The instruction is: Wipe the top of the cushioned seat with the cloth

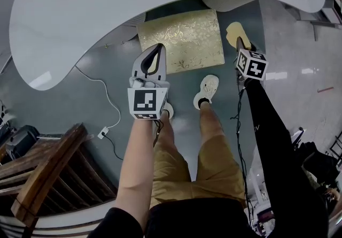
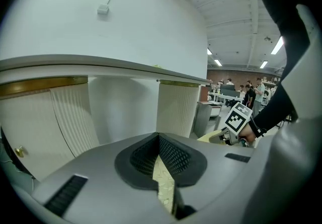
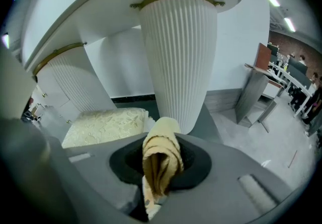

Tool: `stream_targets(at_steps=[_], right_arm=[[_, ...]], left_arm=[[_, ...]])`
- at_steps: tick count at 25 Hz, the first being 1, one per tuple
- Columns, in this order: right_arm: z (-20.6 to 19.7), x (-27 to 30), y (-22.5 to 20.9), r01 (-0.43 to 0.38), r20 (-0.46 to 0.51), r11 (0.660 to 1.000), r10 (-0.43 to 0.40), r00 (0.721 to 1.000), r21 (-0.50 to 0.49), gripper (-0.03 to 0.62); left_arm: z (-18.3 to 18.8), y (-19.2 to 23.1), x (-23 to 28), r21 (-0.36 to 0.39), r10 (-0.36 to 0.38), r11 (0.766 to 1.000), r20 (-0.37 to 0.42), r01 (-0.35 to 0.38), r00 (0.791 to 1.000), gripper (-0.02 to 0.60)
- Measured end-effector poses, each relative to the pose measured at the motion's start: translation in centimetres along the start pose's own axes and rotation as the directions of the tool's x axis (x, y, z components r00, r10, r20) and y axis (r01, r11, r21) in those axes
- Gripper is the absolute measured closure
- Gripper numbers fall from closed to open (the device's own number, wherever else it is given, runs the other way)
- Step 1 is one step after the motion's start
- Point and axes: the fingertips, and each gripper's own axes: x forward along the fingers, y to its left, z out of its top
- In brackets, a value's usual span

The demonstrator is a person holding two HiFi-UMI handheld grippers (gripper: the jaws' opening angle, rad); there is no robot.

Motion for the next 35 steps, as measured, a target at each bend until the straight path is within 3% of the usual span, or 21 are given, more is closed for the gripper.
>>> stream_targets(at_steps=[7, 13, 19, 24, 26, 30, 35], right_arm=[[0.3, -1.6, 7.3, -0.109, 0.065, 0.993, 0.111, 0.992, -0.041, 0.536], [0.3, -2.7, 17.4, -0.272, 0.091, 0.955, 0.283, 0.955, -0.122, 0.536], [-0.6, -2.9, 28.4, -0.466, 0.055, 0.869, 0.480, 0.875, -0.168, 0.536], [-2.2, -2.8, 37.1, -0.617, -0.016, 0.777, 0.621, 0.784, -0.126, 0.536], [-3.3, -2.2, 39.7, -0.647, -0.061, 0.757, 0.644, 0.763, -0.092, 0.536], [-5.9, 0.3, 42.1, -0.608, -0.150, 0.793, 0.596, 0.789, -0.050, 0.536], [-7.1, 2.2, 41.9, -0.530, -0.195, 0.843, 0.508, 0.839, -0.086, 0.536]], left_arm=[[-0.9, 3.0, -3.1, -0.001, 0.030, 1.000, 0.002, -0.030, 1.000, 0.574], [-2.1, 5.9, -6.2, -0.013, 0.059, 0.998, -0.001, -0.059, 0.998, 0.574], [-3.5, 9.4, -8.6, -0.034, 0.103, 0.994, -0.004, -0.103, 0.995, 0.574], [-4.5, 11.7, -10.5, -0.049, 0.124, 0.991, -0.013, -0.124, 0.992, 0.574], [-4.7, 12.3, -11.2, -0.054, 0.129, 0.990, -0.016, -0.130, 0.992, 0.574], [-5.3, 12.4, -11.9, -0.048, 0.115, 0.992, -0.022, -0.116, 0.993, 0.574], [-5.3, 11.8, -11.7, -0.063, 0.087, 0.994, -0.013, -0.088, 0.996, 0.574]])
